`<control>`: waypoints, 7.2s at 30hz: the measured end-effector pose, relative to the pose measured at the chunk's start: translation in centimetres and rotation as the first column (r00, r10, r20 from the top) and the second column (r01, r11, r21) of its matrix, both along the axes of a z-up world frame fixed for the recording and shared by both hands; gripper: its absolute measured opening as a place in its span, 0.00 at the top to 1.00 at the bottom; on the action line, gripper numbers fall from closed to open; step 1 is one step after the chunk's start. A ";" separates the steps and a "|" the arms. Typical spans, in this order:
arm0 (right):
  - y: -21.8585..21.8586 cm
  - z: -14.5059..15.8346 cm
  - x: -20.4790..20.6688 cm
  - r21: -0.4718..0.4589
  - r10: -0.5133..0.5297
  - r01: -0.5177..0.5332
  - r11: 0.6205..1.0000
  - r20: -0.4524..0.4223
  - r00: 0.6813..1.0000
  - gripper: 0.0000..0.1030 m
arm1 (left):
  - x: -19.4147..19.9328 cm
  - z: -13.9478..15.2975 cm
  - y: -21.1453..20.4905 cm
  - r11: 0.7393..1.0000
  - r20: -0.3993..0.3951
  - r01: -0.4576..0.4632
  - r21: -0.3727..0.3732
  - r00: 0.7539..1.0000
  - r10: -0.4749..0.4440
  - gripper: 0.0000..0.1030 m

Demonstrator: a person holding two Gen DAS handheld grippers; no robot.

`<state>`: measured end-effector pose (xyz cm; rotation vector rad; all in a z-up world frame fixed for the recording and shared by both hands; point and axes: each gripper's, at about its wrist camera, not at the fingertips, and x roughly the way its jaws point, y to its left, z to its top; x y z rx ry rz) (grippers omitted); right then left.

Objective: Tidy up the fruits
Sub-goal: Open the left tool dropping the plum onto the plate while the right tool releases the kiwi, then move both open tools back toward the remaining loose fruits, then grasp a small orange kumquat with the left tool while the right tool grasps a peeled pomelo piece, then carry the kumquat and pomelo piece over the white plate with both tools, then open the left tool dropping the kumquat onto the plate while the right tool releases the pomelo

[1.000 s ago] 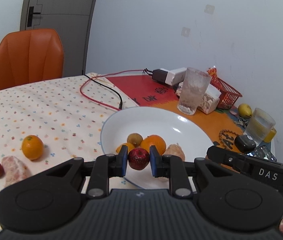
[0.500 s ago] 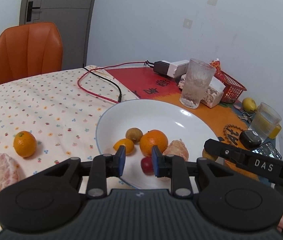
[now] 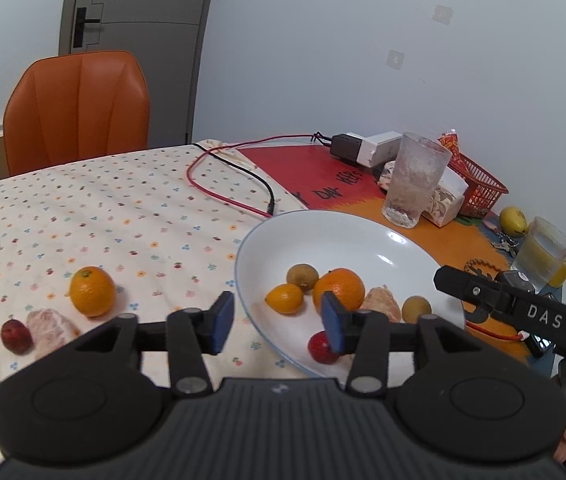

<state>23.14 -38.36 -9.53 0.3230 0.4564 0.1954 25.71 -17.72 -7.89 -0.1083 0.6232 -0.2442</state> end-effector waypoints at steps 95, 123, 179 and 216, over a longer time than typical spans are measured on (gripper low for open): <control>26.3 -2.5 2.1 -0.160 0.364 -0.388 0.908 -0.159 0.918 0.40 | -1.5 -3.8 24.3 0.925 -0.083 -0.379 0.016 0.922 0.379 0.46; 22.2 -1.5 0.6 -0.127 0.345 -0.362 0.924 -0.133 0.929 0.83 | -4.2 -1.0 21.6 0.938 0.002 -0.346 -0.010 0.938 0.346 0.79; 2.6 3.4 0.5 -0.159 0.033 -0.032 0.987 0.005 0.999 0.83 | 1.6 2.3 2.4 1.000 0.082 -0.002 0.021 0.997 0.000 0.79; -0.6 0.7 6.3 -0.147 0.069 -0.068 0.987 0.001 0.998 0.72 | 8.1 -1.4 -2.2 0.998 -0.017 0.058 0.031 0.998 -0.057 0.74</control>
